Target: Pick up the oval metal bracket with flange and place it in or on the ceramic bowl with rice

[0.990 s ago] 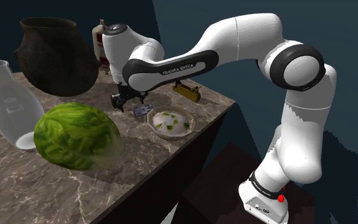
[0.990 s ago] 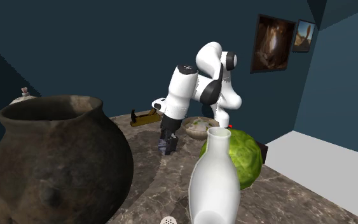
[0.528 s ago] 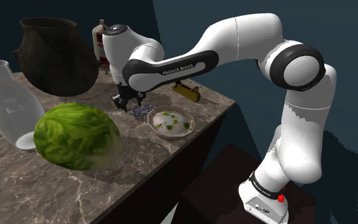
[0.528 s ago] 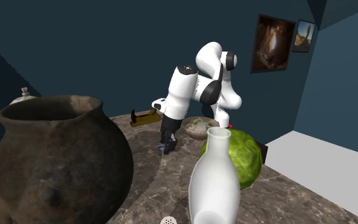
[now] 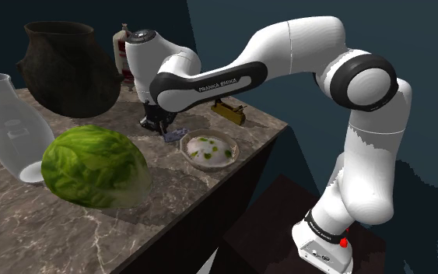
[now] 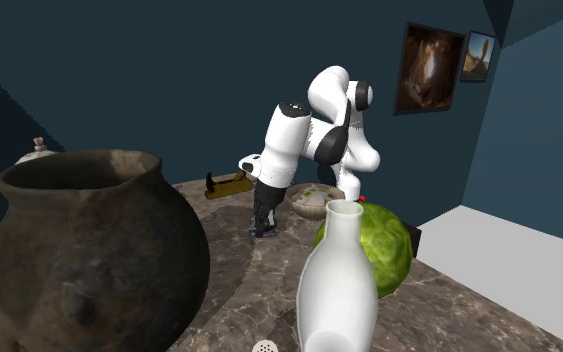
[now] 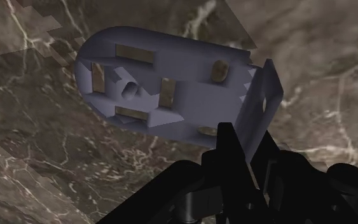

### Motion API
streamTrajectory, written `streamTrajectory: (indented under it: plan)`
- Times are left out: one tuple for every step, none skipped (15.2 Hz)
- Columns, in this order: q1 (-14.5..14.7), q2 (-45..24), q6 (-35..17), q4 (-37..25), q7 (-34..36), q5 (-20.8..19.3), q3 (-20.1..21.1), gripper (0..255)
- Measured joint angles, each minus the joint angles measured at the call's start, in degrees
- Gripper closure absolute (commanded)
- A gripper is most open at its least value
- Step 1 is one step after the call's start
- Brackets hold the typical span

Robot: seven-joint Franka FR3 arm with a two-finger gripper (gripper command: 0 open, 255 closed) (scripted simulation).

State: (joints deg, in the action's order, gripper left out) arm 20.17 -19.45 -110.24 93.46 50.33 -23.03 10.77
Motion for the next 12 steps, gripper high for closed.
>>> streamTrajectory:
  plan:
    - [0.0, 0.0, 0.0, 0.0, 0.0, 0.0, 0.0, 255]
    - [0.0, 0.1, 0.3, -0.2, -0.1, 0.1, 0.0, 255]
    - [0.0, 0.2, 0.9, -0.7, -0.3, 0.2, 0.1, 255]
    - [0.0, 0.3, 1.4, -1.1, -0.5, 0.3, 0.1, 255]
    - [0.0, 0.5, 2.1, -1.7, -0.8, 0.4, 0.1, 255]
    - [0.1, 0.5, 2.7, -2.3, -1.0, 0.4, 0.1, 255]
    - [0.0, 0.8, 3.2, -2.6, -1.3, 0.6, 0.1, 255]
    - [0.0, 1.1, 3.8, -2.9, -1.5, 0.7, 0.2, 255]
    - [0.1, 1.3, 4.5, -3.5, -1.7, 0.8, 0.2, 255]
    - [0.1, 1.2, 5.3, -4.4, -2.0, 0.9, 0.2, 255]
    - [0.1, 1.4, 5.8, -4.7, -2.1, 0.9, 0.2, 255]
    - [0.2, 1.4, 6.6, -5.5, -2.3, 1.0, 0.3, 255]
